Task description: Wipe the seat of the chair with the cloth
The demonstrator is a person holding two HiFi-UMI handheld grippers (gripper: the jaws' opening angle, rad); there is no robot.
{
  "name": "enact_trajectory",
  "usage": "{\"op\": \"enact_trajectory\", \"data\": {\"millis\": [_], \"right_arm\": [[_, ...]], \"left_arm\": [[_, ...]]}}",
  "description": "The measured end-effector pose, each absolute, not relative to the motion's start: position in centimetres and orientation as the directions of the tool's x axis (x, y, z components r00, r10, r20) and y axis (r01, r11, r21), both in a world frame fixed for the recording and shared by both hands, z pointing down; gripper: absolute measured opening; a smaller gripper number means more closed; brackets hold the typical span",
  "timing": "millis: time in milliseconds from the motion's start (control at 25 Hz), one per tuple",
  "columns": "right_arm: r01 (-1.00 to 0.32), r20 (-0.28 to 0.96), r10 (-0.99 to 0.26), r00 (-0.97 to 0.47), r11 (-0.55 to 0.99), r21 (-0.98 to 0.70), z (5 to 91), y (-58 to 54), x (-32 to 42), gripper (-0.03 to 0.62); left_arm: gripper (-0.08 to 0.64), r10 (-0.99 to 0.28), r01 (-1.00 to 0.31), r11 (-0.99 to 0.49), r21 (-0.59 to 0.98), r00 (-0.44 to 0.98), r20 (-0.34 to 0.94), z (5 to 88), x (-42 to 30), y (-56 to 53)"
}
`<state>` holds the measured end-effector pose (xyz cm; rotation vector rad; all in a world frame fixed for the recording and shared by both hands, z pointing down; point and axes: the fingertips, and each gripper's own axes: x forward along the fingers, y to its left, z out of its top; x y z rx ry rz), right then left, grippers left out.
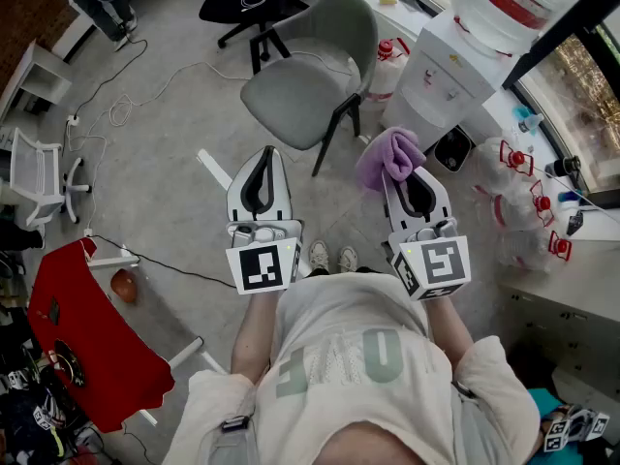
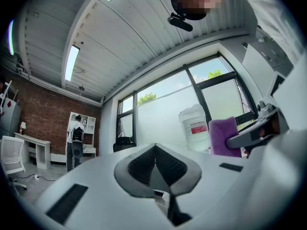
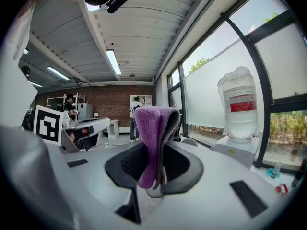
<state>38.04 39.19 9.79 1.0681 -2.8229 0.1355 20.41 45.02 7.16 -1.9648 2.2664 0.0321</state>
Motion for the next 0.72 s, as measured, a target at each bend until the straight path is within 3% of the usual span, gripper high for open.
{"op": "enact_trajectory", "data": {"millis": [720], "right_arm": [[-0.674, 0.146, -0.663, -0.734, 0.738, -0.033, 9.9, 38.8, 36.9, 0.084]], "left_arm": [[0.012, -0.969, -0.975, 0.214, -0.063, -0.204, -0.138, 7.6, 16.1, 48.5]]}}
